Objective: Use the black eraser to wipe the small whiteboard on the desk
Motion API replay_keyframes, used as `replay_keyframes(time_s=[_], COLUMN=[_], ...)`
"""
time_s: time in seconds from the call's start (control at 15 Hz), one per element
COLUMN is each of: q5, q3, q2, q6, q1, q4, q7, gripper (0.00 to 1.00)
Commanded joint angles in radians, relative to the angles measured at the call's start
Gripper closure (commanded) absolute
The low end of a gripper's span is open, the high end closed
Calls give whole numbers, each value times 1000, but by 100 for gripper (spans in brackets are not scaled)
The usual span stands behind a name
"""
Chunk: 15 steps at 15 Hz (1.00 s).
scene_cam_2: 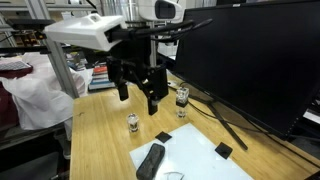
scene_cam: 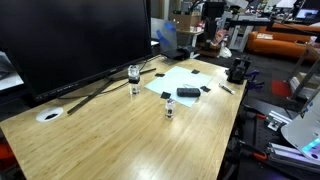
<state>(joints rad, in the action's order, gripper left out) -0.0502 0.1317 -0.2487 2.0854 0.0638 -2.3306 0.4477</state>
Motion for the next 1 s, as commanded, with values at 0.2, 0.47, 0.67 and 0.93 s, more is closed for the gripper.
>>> replay_keyframes(time_s=[0.2,0.47,0.67,0.93], q5=[45,107,168,149], q3=[-10,-22,-58,-96], q2=[60,204,327,380], q6=[62,142,199,211], q1=[-14,-11,-25,-46], q4=[-5,-8,13,8], q7=[27,108,211,198], gripper=[0,0,0,0])
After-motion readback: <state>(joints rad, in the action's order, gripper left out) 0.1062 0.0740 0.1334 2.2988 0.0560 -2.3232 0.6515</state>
